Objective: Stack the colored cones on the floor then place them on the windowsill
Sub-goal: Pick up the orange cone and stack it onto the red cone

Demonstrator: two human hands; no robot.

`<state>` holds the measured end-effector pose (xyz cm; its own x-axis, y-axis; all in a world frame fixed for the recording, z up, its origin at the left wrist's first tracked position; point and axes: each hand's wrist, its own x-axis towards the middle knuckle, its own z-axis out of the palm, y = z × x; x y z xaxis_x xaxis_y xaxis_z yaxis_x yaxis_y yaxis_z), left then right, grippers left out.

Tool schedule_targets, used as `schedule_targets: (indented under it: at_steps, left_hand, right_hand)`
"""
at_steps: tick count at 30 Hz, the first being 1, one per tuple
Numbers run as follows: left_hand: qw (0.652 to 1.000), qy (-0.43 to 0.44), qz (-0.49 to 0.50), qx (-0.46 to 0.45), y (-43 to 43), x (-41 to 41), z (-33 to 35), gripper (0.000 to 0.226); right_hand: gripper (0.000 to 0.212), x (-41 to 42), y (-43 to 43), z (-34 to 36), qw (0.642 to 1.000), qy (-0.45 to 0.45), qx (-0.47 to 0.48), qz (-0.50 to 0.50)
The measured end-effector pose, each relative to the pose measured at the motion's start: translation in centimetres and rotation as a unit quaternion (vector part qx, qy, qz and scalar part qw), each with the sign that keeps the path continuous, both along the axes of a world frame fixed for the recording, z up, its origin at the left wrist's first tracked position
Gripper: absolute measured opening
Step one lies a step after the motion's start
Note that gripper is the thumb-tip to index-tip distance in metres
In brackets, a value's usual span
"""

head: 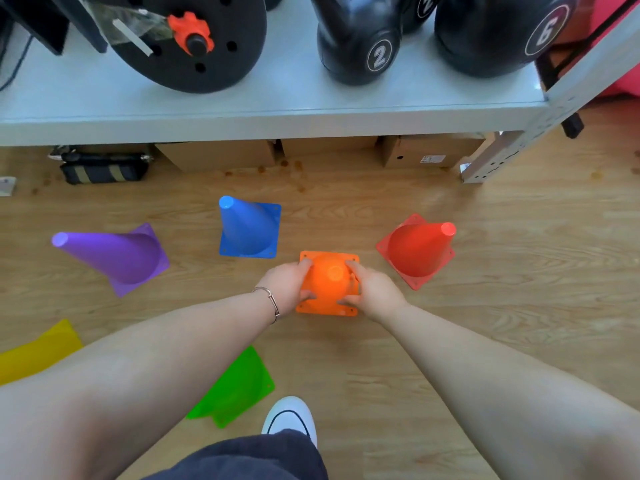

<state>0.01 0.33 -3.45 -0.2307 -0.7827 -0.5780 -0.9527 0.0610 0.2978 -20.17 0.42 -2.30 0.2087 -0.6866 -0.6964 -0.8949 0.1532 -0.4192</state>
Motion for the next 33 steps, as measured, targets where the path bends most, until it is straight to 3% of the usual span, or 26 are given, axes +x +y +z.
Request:
schedule_targets:
  at_steps: [14, 25, 33]
  left_hand:
    - [0.98, 0.094, 0.114, -0.13, -2.1, -2.3, 10.1, 0.063]
    - [0.966, 0.115, 0.154, -0.17, -6.1, -11.6, 16.9, 0.062]
    - [0.963, 0.142, 0.18, -0.14, -5.9, -17.5, 12.6, 0.065]
  right_hand:
    - [0.087, -4.5, -5.8, 10.8, 0.991, -0.103, -0.083, 0.03]
    - [0.081, -12.3, -12.4, 20.3, 0.984, -0.02, -0.117, 0.13]
    - [0.088, -16.3, -12.1, 16.2, 0.989, 0.026, -0.085, 0.117]
